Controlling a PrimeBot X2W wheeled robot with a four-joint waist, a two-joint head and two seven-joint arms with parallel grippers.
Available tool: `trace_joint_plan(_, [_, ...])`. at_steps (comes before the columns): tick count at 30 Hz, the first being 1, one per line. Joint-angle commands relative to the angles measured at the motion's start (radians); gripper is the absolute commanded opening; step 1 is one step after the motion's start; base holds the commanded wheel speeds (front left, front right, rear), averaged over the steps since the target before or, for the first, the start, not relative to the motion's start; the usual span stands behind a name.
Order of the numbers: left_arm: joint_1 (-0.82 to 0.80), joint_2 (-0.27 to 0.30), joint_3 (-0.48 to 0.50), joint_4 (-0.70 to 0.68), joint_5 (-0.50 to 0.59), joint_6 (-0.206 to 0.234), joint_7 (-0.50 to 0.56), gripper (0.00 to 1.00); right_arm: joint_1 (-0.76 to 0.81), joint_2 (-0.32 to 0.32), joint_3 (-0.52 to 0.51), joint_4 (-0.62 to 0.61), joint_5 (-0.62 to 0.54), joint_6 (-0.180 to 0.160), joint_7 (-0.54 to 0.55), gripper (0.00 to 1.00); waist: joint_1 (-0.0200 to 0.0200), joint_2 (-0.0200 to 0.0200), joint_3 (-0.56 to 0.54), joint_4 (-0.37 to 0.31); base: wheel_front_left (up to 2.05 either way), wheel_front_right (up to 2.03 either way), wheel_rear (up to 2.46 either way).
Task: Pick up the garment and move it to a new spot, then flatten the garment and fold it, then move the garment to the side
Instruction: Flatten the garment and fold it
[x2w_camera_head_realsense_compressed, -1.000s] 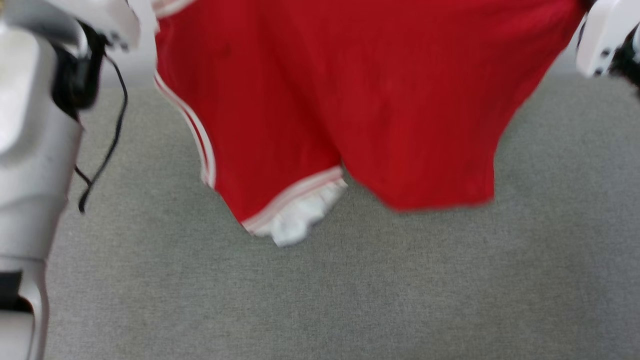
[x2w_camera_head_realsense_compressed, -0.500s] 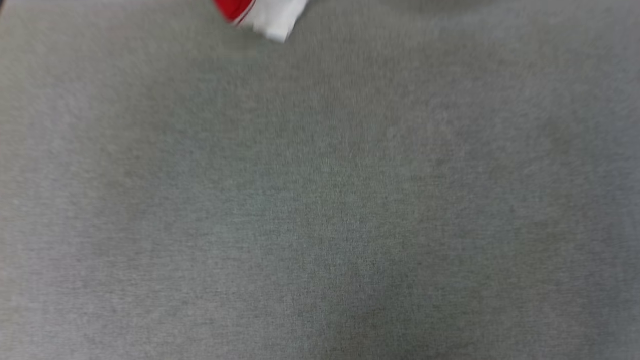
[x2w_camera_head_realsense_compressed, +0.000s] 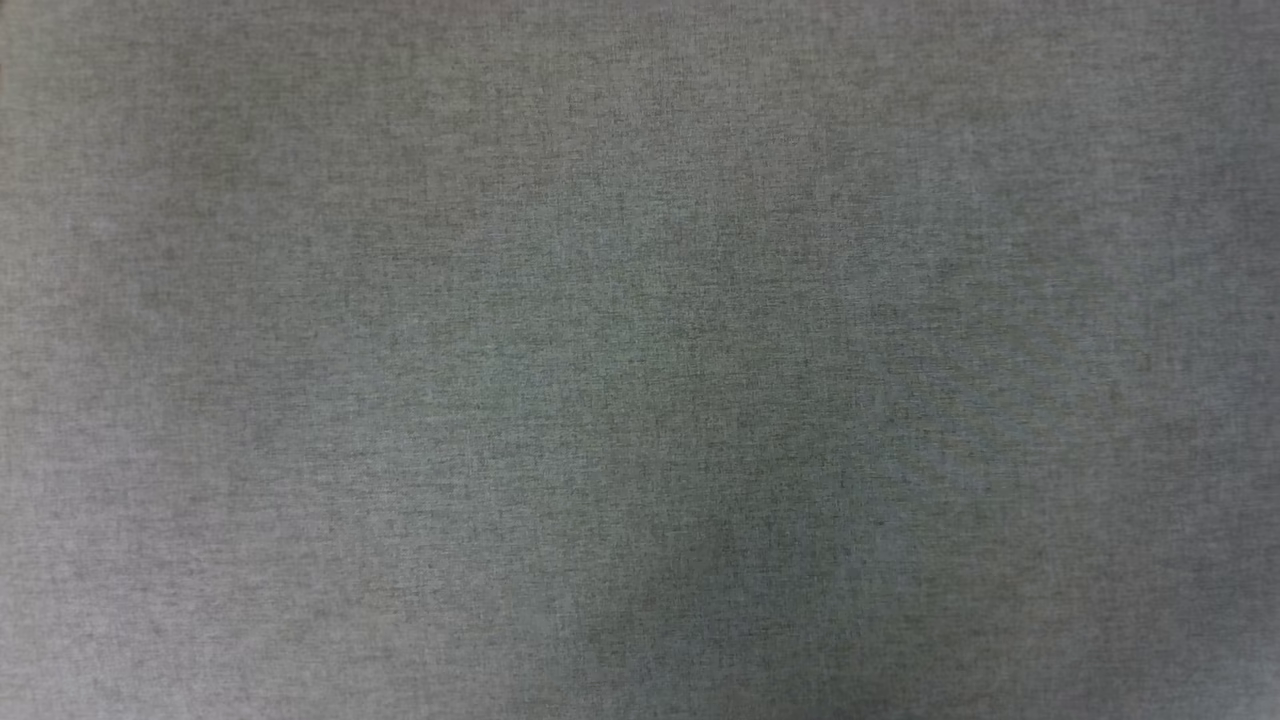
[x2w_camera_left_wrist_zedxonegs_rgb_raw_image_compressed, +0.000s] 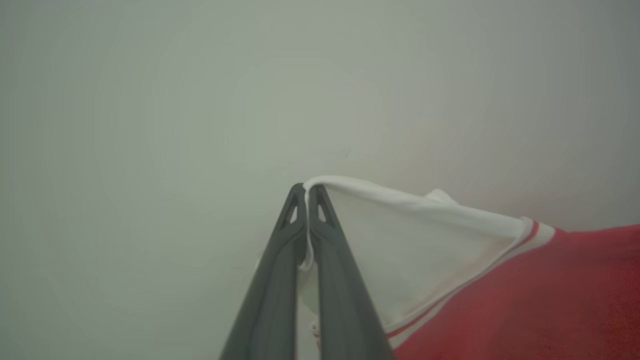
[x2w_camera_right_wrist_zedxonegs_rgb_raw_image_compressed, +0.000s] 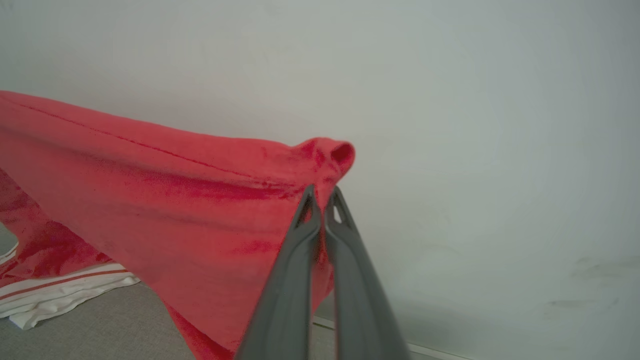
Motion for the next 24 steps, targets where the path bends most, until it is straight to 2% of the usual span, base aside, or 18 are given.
trace_joint_plan(1, [0.011,-0.002,0.001,0.008,-0.004,-0.008,0.001,0.0,-0.002,0.001,0.01,0.003,0.012,-0.001,-0.004,0.0,-0.0004,0.0,0.004,0.002,0.0,0.0,0.0])
trace_joint_plan(10, [0.135,-0.025,0.022,0.065,-0.071,-0.038,-0.032,0.0,0.092,-0.033,0.136,0.008,0.087,-0.001,-0.008,0.0,-0.0004,0.0,-0.025,0.023,0.0,0.0,0.0])
trace_joint_plan(11, [0.222,-0.026,0.028,0.068,-0.092,-0.049,-0.048,0.0,0.16,-0.055,0.17,-0.018,0.126,-0.001,-0.015,0.0,-0.0004,0.0,-0.053,0.031,0.0,0.0,0.0])
trace_joint_plan(14, [0.326,-0.028,0.032,0.049,-0.109,-0.059,-0.065,0.0,0.261,-0.078,0.193,-0.044,0.165,-0.001,-0.034,0.0,-0.0004,0.0,-0.095,0.036,0.0,0.0,0.0])
trace_joint_plan(17, [0.464,-0.029,0.036,0.02,-0.125,-0.055,-0.078,0.0,0.387,-0.094,0.203,-0.073,0.204,-0.001,-0.061,0.0,-0.0004,0.0,-0.152,0.04,0.0,0.0,0.0])
trace_joint_plan(24, [0.852,-0.005,0.048,-0.098,-0.159,-0.006,-0.088,0.0,0.72,-0.112,0.2,-0.118,0.261,-0.002,-0.121,0.0,-0.0004,0.0,-0.317,0.035,0.0,0.0,0.0])
